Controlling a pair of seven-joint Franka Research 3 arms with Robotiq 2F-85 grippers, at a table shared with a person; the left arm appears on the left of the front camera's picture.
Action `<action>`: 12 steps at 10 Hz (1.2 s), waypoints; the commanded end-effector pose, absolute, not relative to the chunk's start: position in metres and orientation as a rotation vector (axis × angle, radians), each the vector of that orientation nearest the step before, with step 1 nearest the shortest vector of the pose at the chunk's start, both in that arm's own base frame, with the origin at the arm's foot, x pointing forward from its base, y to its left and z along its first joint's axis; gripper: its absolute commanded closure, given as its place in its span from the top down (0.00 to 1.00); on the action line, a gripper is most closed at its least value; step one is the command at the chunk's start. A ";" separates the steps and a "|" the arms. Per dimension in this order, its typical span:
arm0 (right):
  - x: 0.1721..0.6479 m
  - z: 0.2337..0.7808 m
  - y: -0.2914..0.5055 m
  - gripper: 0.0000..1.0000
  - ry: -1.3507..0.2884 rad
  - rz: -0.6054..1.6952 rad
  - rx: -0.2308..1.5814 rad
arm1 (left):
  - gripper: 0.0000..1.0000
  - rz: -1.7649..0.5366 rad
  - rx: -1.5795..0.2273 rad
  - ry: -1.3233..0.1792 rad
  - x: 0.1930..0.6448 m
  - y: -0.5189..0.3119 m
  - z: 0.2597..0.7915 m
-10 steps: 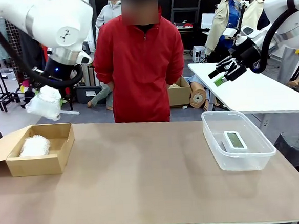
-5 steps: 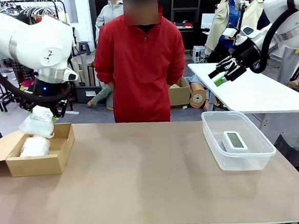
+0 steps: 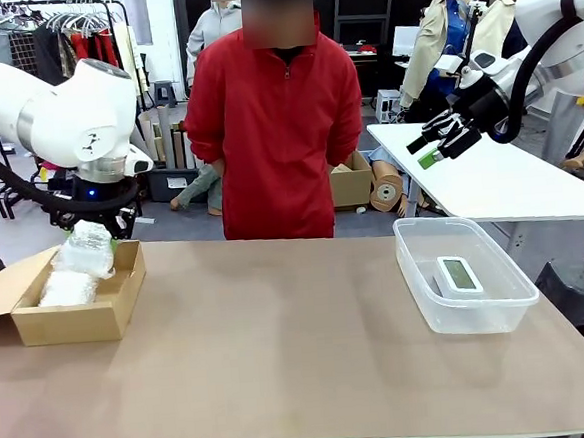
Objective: Separate and place wrapped and unwrapped clocks.
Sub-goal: If the picked Digital clock is wrapped, place it in the Package Box ; if not, place it in the Organizing box.
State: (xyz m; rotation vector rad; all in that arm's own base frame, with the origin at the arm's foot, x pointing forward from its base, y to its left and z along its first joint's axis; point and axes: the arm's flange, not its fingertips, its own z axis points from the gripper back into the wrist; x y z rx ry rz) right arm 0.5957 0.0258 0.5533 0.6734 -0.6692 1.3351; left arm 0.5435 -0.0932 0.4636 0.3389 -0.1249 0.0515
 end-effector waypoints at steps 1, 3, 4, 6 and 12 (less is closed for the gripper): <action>0.595 0.555 0.027 1.00 -0.667 1.341 0.657 | 0.00 0.047 0.338 -0.123 0.539 -0.091 0.475; 0.595 0.555 0.027 1.00 -0.667 1.341 0.657 | 0.00 0.047 0.338 -0.123 0.539 -0.091 0.475; 0.595 0.555 0.027 1.00 -0.667 1.341 0.657 | 0.00 0.047 0.338 -0.123 0.539 -0.091 0.475; 0.595 0.555 0.027 1.00 -0.667 1.341 0.657 | 0.00 0.077 0.344 -0.120 0.544 -0.091 0.456; 0.595 0.555 0.027 1.00 -0.667 1.341 0.657 | 0.00 0.149 0.369 -0.159 0.551 -0.078 0.418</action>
